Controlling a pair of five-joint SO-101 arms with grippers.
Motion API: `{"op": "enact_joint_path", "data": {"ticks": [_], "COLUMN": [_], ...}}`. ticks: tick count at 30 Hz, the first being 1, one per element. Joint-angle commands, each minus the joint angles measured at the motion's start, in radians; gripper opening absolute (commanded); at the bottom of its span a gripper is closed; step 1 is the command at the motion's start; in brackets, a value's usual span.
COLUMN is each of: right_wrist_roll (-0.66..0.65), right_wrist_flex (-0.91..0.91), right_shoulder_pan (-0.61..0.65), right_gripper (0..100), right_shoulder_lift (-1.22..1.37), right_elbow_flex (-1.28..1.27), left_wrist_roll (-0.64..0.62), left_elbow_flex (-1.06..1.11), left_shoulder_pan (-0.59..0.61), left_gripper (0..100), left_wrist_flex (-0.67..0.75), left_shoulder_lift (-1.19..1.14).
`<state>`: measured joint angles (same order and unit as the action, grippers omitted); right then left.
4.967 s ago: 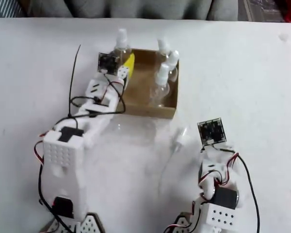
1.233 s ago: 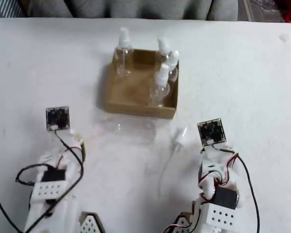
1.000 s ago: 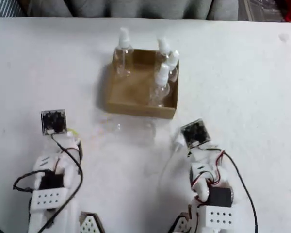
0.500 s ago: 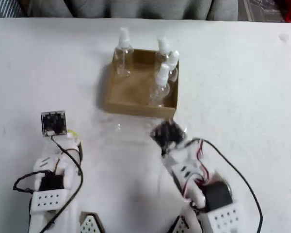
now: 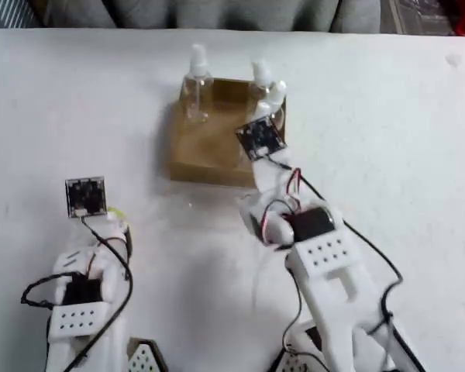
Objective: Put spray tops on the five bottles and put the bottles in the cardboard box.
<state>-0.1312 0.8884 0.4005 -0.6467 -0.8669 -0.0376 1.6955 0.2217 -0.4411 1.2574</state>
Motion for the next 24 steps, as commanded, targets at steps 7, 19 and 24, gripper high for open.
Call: {"op": "enact_joint_path", "data": {"ticks": [7,19,24], "right_wrist_roll": [0.014,0.011,0.011], "right_wrist_flex": [-0.237,-0.32,-0.311], "right_shoulder_pan": [-0.001,0.028,0.096], "right_gripper": [1.7,1.7,1.7], "right_shoulder_lift": [0.252,0.398,0.443], "right_elbow_flex": [0.049,0.054,0.052], "left_wrist_roll": [0.012,0.012,0.012], "left_elbow_flex": [-0.002,-0.002,-0.002], "left_shoulder_pan": [0.005,0.005,0.005], "left_gripper": [2,2,2], "left_wrist_flex": [-0.003,-0.003,-0.003], "left_shoulder_lift": [0.018,0.018,0.018]}}
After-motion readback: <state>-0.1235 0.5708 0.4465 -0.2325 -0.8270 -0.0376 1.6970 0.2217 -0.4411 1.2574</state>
